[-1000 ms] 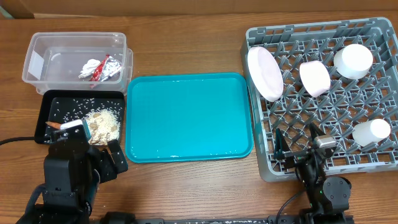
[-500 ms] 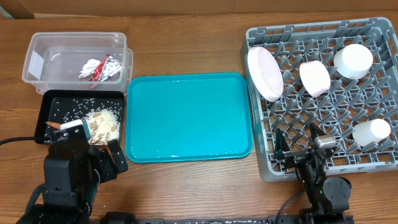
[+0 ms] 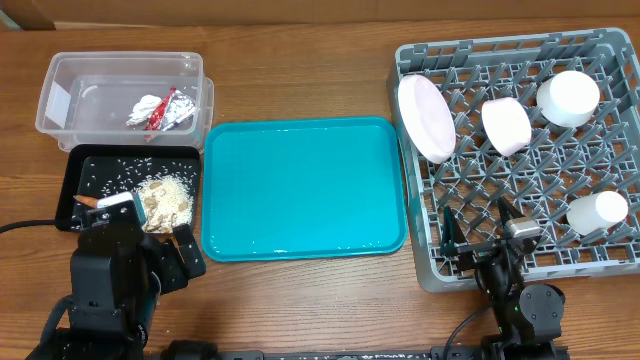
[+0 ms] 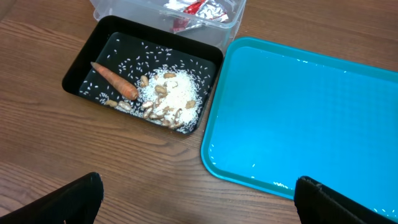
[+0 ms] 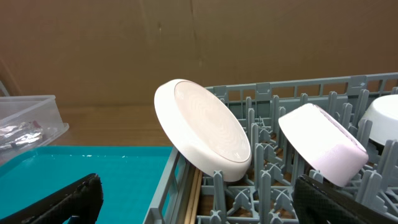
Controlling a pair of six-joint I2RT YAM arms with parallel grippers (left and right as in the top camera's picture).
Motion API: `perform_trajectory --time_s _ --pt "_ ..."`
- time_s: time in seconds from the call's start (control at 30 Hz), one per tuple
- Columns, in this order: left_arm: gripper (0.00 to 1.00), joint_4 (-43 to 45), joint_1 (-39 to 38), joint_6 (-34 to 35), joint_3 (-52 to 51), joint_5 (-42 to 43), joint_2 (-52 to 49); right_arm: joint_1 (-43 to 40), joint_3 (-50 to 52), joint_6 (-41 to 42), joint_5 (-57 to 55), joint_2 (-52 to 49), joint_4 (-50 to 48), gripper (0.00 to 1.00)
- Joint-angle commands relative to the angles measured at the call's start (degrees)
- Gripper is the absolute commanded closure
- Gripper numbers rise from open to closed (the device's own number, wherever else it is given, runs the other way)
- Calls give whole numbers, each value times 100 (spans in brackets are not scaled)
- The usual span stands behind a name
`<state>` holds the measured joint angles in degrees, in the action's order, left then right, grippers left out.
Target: Sort waste into correct bins and load items into the dishwasher
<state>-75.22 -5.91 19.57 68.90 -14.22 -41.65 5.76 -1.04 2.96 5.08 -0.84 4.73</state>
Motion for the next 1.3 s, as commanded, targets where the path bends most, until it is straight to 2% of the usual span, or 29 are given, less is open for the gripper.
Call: perform_trajectory --time_s 0.0,0.1,0.2,0.37,0.53,0.57,0.8,0.97,1.1,1.27 --pt "0 -44 -15 79 -4 -81 72 17 57 0 -55 68 -37 0" --pt "0 225 24 -22 -269 -186 332 17 57 0 -55 68 -35 0" --pt "0 935 109 -138 -929 -179 691 17 57 0 -55 68 -35 0" --pt "0 2876 273 -216 -2734 144 1550 17 57 0 -55 68 -35 0" --pt "0 4870 407 -577 -4260 776 2288 17 57 0 -55 68 -35 0" --pt "0 5497 431 -682 -4706 938 2538 17 57 0 -55 68 -35 0" --pt "0 7344 450 -951 -6161 977 3560 17 57 0 -55 68 -35 0" --pt "0 7705 450 -846 -6835 979 4148 17 57 0 -55 68 -35 0" --pt "0 7110 450 -431 -6865 898 4146 17 57 0 -55 68 -35 0" --pt "0 7119 450 -435 -6863 1043 4146 17 57 0 -55 68 -35 0"
